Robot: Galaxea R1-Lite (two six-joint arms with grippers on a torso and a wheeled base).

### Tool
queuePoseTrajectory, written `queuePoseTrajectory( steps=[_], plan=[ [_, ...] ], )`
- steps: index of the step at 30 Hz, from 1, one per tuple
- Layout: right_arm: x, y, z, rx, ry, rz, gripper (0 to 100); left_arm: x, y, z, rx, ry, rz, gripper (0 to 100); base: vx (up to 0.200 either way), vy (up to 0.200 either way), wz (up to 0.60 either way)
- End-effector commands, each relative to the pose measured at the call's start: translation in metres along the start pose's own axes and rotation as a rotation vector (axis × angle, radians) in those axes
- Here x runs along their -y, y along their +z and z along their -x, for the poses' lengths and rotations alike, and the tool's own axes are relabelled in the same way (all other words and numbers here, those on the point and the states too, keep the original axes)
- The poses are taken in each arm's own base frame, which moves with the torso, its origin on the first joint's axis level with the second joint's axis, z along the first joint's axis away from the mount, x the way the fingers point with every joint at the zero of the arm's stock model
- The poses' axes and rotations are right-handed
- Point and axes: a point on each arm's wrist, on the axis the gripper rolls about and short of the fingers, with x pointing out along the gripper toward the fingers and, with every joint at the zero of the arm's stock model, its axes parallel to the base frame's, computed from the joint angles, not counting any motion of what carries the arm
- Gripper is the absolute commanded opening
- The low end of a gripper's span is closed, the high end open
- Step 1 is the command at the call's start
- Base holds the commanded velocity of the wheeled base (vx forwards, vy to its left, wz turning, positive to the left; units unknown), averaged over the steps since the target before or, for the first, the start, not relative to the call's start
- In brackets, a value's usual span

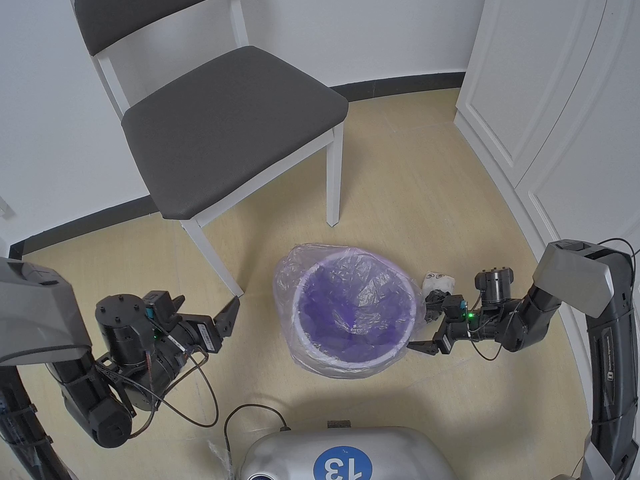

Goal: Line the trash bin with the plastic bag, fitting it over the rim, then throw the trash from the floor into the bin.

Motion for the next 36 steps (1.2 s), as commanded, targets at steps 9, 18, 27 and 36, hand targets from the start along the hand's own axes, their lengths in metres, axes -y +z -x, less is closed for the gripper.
queuePoseTrajectory(
  steps=[9, 18, 27, 36],
  plan=[
    [-0.029, 0.044, 0.087, 0.269, -0.356, -0.216, 100, -0.020, -0.049, -0.115, 0.006, -0.056, 0.031, 100, 0.000, 0.000, 0.00],
    [-0.037, 0.049, 0.103, 0.238, -0.470, -0.258, 100, -0.021, -0.047, -0.168, 0.000, 0.081, 0.364, 100, 0.000, 0.000, 0.00],
    [-0.043, 0.056, 0.101, 0.251, -0.450, -0.242, 100, -0.005, -0.020, -0.201, -0.021, 0.077, 0.603, 100, 0.000, 0.000, 0.00],
    [-0.046, 0.051, 0.104, 0.224, -0.449, -0.236, 100, 0.026, -0.025, -0.200, -0.051, 0.009, 0.662, 100, 0.000, 0.000, 0.00]
  ],
)
